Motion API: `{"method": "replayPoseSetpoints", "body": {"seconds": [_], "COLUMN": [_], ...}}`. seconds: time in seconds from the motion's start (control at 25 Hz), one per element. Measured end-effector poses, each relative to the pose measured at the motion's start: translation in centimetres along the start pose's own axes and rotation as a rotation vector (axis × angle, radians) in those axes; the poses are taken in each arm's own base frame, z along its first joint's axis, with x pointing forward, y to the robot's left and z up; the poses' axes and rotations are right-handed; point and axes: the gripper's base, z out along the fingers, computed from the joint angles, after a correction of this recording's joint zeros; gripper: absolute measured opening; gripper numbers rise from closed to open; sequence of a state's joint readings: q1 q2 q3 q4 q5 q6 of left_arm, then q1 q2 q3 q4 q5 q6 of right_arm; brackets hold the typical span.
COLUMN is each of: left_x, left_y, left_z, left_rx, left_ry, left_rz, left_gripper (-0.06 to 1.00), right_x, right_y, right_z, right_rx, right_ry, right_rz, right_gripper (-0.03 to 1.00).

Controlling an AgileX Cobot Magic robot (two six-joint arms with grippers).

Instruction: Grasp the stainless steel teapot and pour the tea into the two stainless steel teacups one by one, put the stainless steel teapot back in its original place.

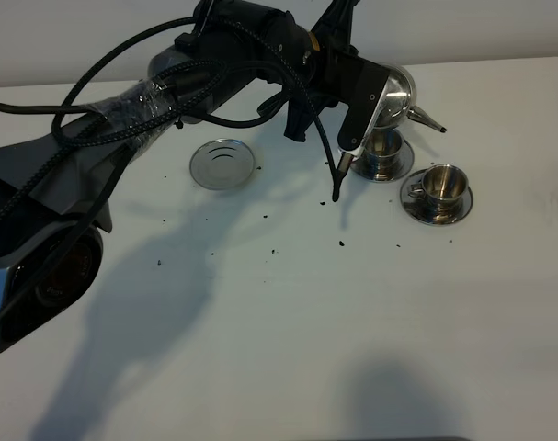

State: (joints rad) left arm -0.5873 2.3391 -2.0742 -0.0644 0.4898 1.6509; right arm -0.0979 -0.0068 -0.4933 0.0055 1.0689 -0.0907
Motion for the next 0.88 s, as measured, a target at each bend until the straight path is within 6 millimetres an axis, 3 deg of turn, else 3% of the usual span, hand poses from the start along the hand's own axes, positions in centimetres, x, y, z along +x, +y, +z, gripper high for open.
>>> {"method": "replayPoseSetpoints", "body": {"seconds": [0.88], "left_x": [-1.6], "left_y": [0.4], "left_z": [0.4], "left_rx": [-0.063], "left_ry": [0.011], "left_rz": [0.203], "left_gripper": [0.24], "right_x": [0.0], "right_y": [0.0], "right_z": [0.0], "right_rx": [0.000], "right_ry": [0.000], "right_rz": [0.000], "right_gripper": [0.45]}}
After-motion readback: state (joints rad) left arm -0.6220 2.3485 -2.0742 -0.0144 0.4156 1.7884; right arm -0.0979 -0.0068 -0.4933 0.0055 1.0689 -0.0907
